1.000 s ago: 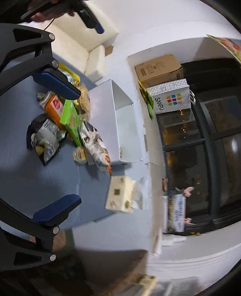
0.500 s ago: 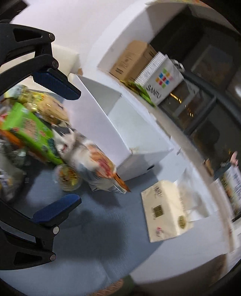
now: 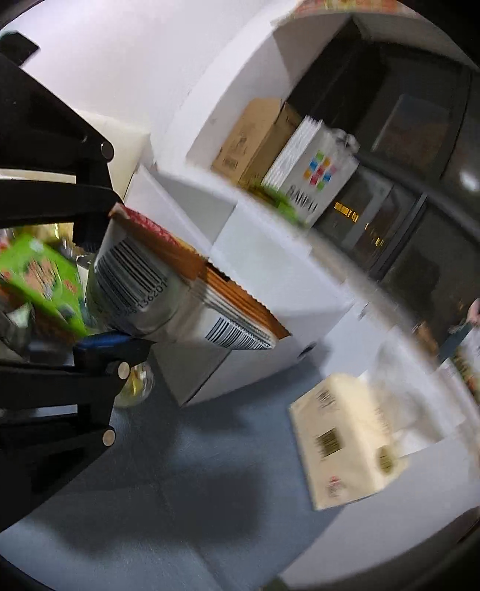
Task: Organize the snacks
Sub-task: 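Drop white barcode bag with right gripper while left drops yellow bag into box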
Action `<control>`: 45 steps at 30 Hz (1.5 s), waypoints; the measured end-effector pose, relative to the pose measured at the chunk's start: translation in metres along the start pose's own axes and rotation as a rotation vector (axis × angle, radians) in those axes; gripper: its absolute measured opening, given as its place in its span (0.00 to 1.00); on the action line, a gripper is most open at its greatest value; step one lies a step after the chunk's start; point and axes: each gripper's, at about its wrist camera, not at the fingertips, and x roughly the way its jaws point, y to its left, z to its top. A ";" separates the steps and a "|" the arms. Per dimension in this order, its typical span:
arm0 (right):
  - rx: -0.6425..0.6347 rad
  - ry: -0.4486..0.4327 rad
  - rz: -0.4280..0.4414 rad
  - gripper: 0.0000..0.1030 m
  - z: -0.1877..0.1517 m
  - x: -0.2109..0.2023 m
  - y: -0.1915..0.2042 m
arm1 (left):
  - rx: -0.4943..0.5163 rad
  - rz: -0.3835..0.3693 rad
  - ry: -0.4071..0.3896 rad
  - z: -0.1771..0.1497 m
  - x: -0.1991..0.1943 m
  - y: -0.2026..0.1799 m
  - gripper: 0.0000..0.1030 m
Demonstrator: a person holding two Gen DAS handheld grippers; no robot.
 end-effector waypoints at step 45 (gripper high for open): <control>-0.470 -0.109 -0.122 0.34 0.034 -0.047 0.142 | -0.178 -0.068 -0.092 0.147 0.102 0.091 0.34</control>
